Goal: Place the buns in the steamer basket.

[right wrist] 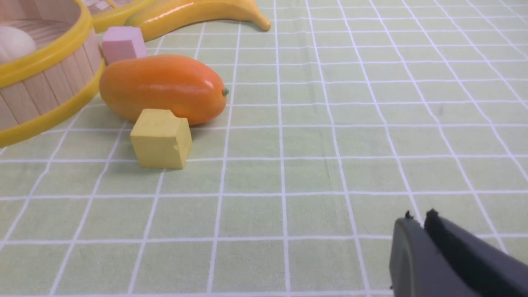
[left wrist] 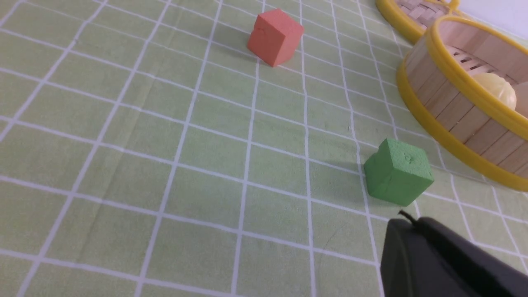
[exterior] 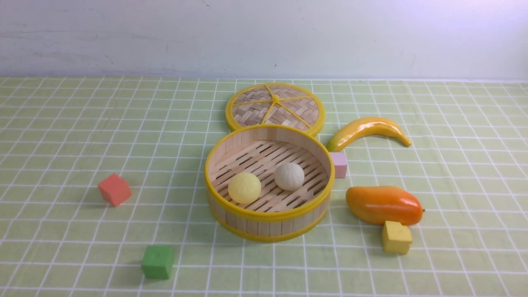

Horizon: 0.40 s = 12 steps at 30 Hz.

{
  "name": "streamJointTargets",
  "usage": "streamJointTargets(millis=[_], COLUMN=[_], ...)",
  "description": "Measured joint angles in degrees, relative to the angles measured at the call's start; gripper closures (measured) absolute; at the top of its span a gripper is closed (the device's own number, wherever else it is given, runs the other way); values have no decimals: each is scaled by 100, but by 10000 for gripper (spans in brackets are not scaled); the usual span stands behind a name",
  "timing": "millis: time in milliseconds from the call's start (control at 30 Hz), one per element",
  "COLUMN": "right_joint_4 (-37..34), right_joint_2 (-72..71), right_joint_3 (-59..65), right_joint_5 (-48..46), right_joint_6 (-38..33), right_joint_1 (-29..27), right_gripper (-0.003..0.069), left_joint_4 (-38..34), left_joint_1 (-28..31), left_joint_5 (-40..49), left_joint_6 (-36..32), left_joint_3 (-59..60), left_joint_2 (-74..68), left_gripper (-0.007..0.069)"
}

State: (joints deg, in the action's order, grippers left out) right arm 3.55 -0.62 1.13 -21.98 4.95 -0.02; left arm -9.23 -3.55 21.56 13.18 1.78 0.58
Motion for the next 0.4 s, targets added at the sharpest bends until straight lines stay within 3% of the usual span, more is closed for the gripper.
streamJointTargets(millis=[400], right_joint_4=[0], right_joint_2=[0], right_joint_3=[0], right_joint_5=[0], right_joint_6=[-17], right_joint_1=[0], right_gripper=[609], left_joint_4=[0], left_joint_1=[0], left_joint_5=[0], left_joint_6=[0], left_joint_3=[0], left_joint_2=[0], left_gripper=[637])
